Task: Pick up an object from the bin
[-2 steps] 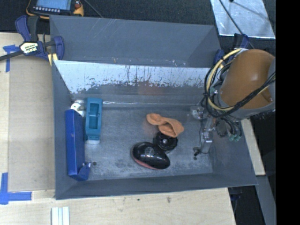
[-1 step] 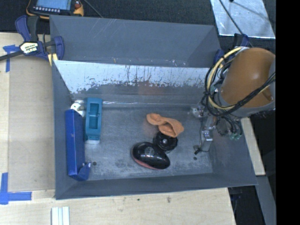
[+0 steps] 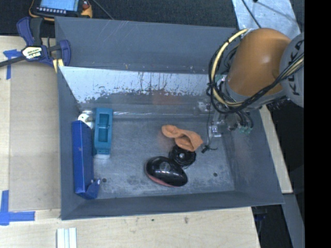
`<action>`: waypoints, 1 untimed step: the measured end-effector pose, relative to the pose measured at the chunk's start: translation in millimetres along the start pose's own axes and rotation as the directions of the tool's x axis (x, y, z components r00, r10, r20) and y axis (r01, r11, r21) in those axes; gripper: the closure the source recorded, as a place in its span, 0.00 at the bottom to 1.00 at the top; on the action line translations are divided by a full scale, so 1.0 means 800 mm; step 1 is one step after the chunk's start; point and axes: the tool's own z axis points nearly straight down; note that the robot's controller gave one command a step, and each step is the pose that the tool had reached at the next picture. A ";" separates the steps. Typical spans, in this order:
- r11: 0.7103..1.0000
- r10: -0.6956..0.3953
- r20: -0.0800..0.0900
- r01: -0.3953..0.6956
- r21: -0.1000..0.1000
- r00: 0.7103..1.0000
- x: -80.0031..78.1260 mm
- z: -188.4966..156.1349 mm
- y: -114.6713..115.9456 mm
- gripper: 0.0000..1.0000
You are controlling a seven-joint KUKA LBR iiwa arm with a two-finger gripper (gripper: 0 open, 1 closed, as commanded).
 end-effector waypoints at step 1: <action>1.000 -0.004 0.014 0.004 -0.002 1.000 -0.012 0.038 0.018 0.00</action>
Offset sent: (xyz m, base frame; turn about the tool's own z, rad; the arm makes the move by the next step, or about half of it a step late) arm 0.0049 0.0387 -0.0877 0.0643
